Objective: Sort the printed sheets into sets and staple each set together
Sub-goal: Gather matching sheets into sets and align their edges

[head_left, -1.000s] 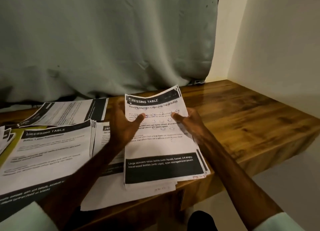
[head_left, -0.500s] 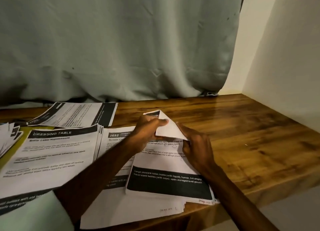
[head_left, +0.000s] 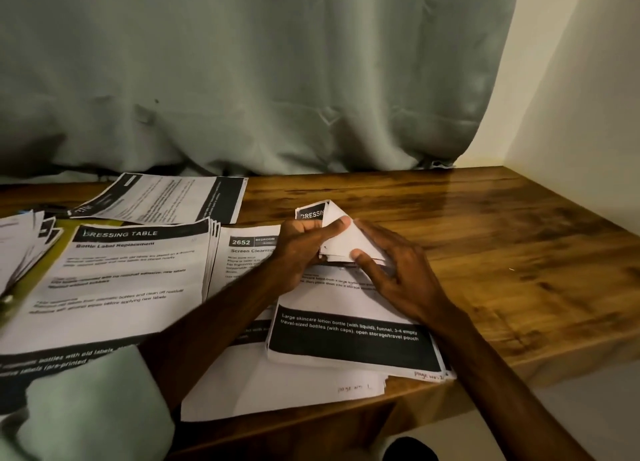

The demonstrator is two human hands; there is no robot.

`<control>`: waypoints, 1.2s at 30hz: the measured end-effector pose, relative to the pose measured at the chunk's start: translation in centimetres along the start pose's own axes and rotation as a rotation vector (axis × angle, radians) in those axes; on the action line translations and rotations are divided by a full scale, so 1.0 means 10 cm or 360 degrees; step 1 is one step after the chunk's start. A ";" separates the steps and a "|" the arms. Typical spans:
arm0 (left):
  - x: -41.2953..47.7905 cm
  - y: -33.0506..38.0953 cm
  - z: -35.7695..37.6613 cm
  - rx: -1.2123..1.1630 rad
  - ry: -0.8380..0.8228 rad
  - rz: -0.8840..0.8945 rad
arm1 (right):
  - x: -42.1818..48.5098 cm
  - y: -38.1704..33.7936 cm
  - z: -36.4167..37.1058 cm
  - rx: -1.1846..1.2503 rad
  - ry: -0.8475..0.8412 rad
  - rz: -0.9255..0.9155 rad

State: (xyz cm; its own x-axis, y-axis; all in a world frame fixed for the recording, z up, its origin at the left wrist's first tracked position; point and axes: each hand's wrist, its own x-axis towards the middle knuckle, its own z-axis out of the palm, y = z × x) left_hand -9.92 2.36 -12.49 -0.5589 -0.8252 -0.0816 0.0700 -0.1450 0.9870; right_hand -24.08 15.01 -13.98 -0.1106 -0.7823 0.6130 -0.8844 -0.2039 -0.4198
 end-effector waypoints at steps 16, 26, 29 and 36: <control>-0.04 0.00 0.01 -0.0369 -0.0250 0.0033 | -0.02 0.07 0.03 0.0197 0.0093 0.0113; -0.05 0.00 0.03 -0.0453 -0.0265 0.0011 | -0.01 0.05 0.01 0.0284 0.0083 0.0032; -0.06 0.01 0.04 -0.0460 -0.0284 0.0013 | -0.01 0.07 0.01 0.0294 0.0081 0.0042; -0.07 -0.02 0.03 -0.0277 -0.0249 0.0111 | 0.00 0.03 0.00 0.0363 0.0224 0.0073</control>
State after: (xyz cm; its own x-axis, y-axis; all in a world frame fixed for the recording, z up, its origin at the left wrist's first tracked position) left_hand -9.77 3.11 -12.56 -0.6681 -0.7438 0.0218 0.2467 -0.1938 0.9495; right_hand -24.33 15.00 -14.11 -0.2241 -0.7076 0.6702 -0.7540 -0.3099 -0.5792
